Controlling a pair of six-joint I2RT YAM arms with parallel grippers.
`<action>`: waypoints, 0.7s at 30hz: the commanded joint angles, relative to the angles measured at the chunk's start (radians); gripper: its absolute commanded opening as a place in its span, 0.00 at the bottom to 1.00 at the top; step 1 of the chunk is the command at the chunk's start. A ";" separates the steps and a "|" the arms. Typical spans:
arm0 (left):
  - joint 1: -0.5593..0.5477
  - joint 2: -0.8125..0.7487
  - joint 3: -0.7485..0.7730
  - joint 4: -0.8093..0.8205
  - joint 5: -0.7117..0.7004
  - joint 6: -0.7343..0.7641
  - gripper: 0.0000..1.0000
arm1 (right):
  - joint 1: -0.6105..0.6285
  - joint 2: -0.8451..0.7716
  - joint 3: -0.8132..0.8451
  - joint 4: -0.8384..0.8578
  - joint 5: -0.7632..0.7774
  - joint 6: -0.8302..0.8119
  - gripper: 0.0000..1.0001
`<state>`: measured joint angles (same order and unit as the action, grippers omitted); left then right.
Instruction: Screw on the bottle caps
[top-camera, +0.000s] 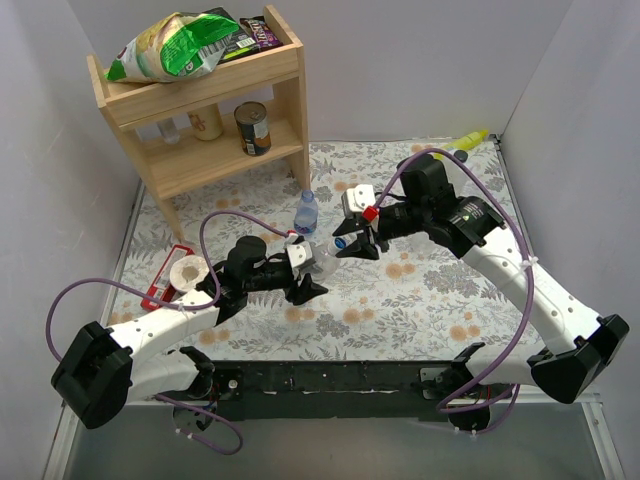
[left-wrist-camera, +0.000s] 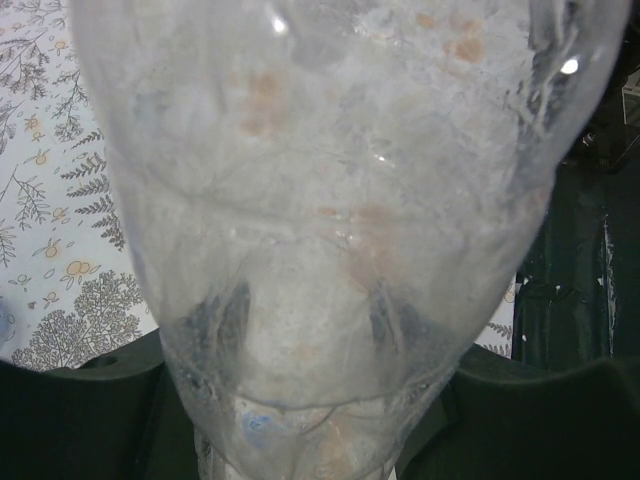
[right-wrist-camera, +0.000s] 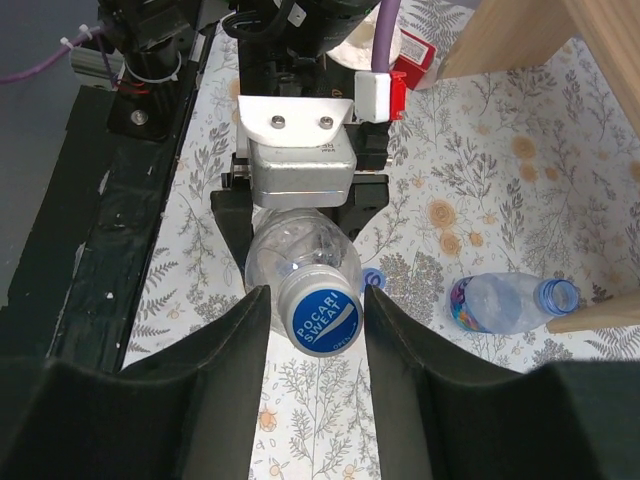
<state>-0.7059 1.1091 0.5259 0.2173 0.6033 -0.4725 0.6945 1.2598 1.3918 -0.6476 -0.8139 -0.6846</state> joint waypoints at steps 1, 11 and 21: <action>0.000 -0.022 0.016 0.031 0.010 -0.002 0.00 | 0.005 0.010 -0.002 0.019 -0.004 0.019 0.46; -0.001 -0.006 0.026 0.070 -0.042 -0.021 0.00 | 0.002 0.046 0.004 0.008 -0.011 0.102 0.14; -0.037 0.078 0.102 0.099 -0.547 -0.244 0.00 | -0.006 0.108 0.033 0.140 0.269 0.522 0.01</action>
<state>-0.7532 1.1778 0.5579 0.2417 0.3099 -0.6003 0.6804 1.3224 1.3800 -0.4938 -0.5968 -0.3290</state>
